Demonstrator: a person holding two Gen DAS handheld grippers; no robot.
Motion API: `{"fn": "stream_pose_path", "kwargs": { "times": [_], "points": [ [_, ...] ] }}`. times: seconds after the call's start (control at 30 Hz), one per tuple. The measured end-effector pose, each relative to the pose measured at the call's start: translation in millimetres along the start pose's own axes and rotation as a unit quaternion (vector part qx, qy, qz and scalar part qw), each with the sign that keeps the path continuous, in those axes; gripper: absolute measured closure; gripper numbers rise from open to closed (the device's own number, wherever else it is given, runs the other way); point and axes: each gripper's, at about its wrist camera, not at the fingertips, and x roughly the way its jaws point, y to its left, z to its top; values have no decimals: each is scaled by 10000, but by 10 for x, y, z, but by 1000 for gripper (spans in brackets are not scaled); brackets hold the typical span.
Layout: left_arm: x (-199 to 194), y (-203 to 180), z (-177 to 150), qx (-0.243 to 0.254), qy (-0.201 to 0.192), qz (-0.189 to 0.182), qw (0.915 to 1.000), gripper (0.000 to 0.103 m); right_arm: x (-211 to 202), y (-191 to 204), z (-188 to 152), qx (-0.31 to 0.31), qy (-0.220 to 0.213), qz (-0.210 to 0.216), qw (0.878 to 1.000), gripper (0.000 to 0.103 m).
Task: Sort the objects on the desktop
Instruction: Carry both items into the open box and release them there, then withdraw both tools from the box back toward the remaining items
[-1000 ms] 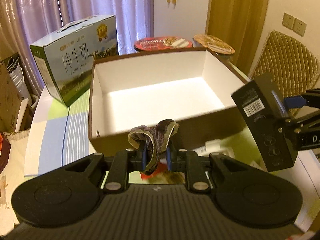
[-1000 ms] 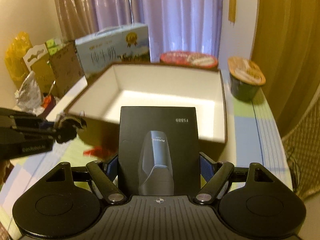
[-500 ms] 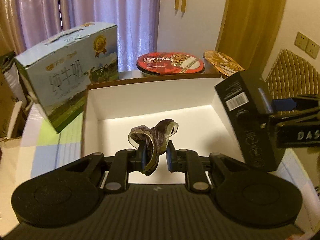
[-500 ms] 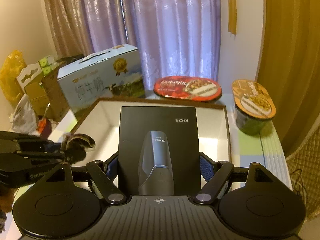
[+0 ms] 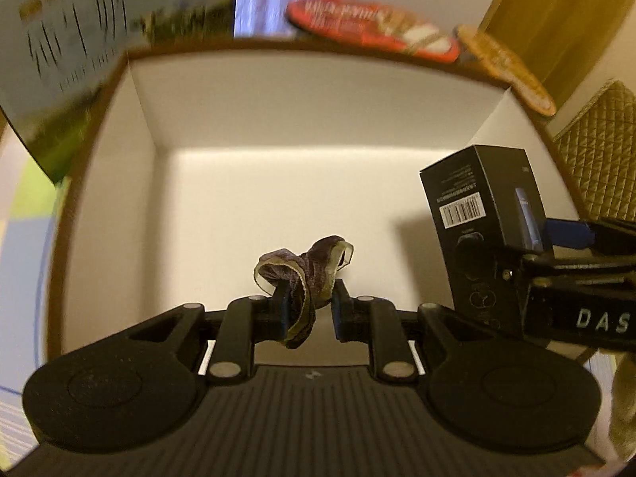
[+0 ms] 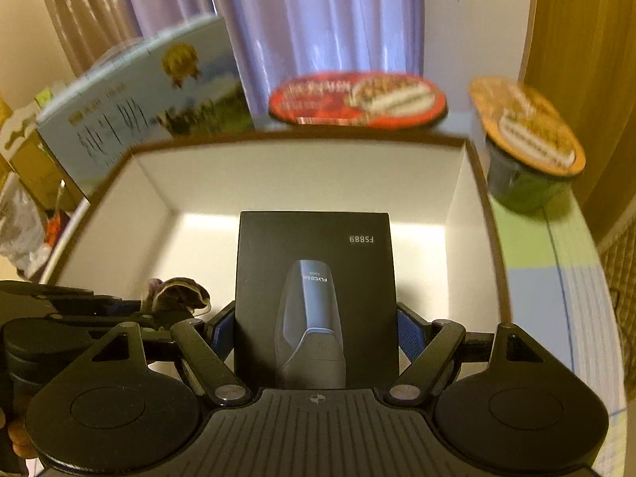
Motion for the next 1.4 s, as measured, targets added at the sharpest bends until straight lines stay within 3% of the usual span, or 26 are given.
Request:
{"fn": "stream_pose_path", "kwargs": {
  "times": [0.2, 0.43, 0.8, 0.93, 1.07, 1.4],
  "points": [
    [46, 4, -5, 29, 122, -6, 9999, 73, 121, -44, -33, 60, 268, 3, 9996, 27],
    [-41, 63, 7, -33, 11, 72, 10000, 39, 129, 4, -21, -38, 313, 59, 9995, 26],
    [-215, 53, -73, 105, -166, 262, 9995, 28, 22, 11, -70, -121, 232, 71, 9996, 19],
    [-317, 37, -99, 157, -285, 365, 9988, 24, -150, 29, -104, -252, -48, 25, 9997, 15],
    [-435, 7, -131, 196, -351, 460, 9981, 14, -349, 79, -166, -406, -437, -216, 9980, 2],
    [-773, -131, -313, 362, -590, 675, 9953, 10, -608, -6, -388, -141, -801, -17, 9967, 2]
  ]
}}
